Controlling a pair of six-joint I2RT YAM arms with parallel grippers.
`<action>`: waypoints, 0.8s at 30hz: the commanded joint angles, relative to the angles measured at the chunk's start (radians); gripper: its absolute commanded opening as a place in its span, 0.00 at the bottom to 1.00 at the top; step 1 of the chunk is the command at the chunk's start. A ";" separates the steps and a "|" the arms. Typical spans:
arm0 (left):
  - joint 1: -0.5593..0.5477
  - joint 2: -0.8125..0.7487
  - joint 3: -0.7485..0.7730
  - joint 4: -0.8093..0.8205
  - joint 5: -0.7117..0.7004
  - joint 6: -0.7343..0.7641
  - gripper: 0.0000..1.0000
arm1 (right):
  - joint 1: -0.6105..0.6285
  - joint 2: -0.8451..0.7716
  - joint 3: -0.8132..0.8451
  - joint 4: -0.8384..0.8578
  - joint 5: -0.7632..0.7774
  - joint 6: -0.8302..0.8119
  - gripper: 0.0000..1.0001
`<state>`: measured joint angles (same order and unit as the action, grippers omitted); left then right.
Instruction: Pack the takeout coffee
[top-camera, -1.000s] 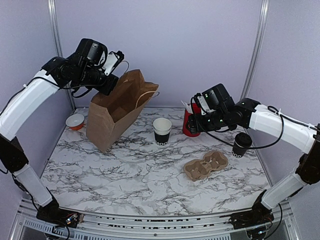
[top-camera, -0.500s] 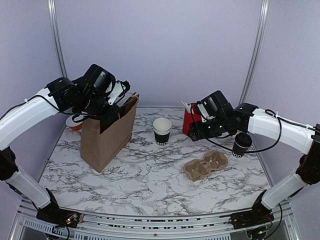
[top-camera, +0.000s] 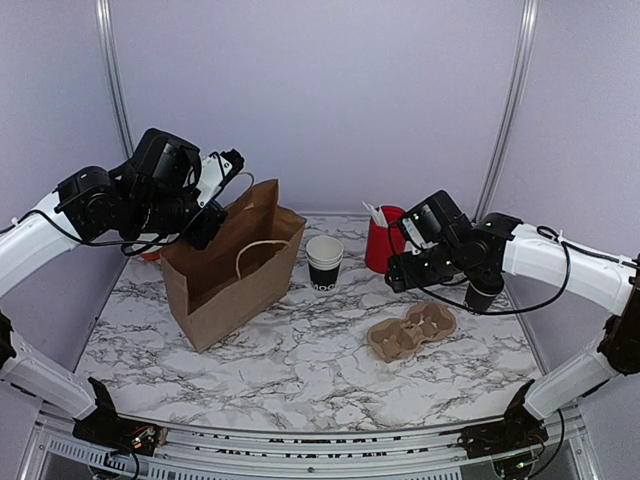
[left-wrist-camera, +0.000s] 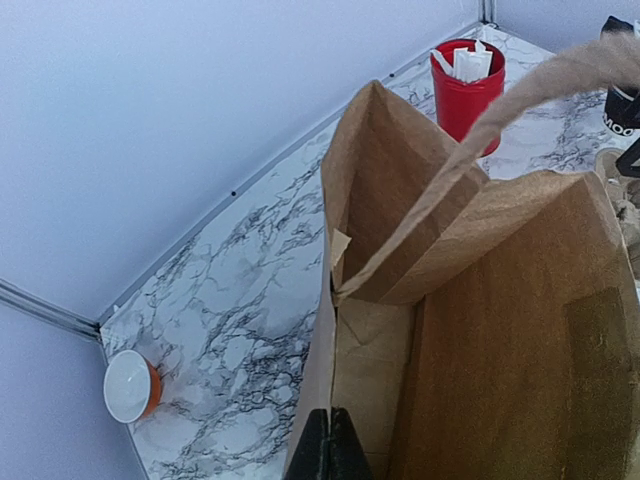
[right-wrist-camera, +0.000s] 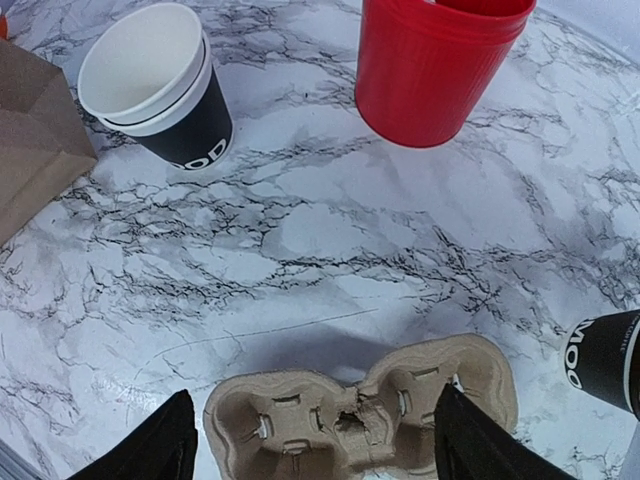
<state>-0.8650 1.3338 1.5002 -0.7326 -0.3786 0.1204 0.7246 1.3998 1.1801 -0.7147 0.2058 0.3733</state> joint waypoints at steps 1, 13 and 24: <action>-0.020 -0.057 0.001 0.036 -0.104 0.078 0.00 | 0.001 -0.018 -0.021 0.007 0.019 0.015 0.79; -0.117 -0.017 -0.059 0.048 -0.426 0.244 0.00 | -0.005 -0.009 -0.062 0.048 0.020 0.022 0.79; -0.225 0.073 -0.092 0.056 -0.456 0.251 0.00 | -0.017 -0.024 -0.107 0.065 0.017 0.029 0.79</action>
<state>-1.0447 1.3483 1.4292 -0.6971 -0.8177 0.3824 0.7155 1.3968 1.0813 -0.6743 0.2119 0.3889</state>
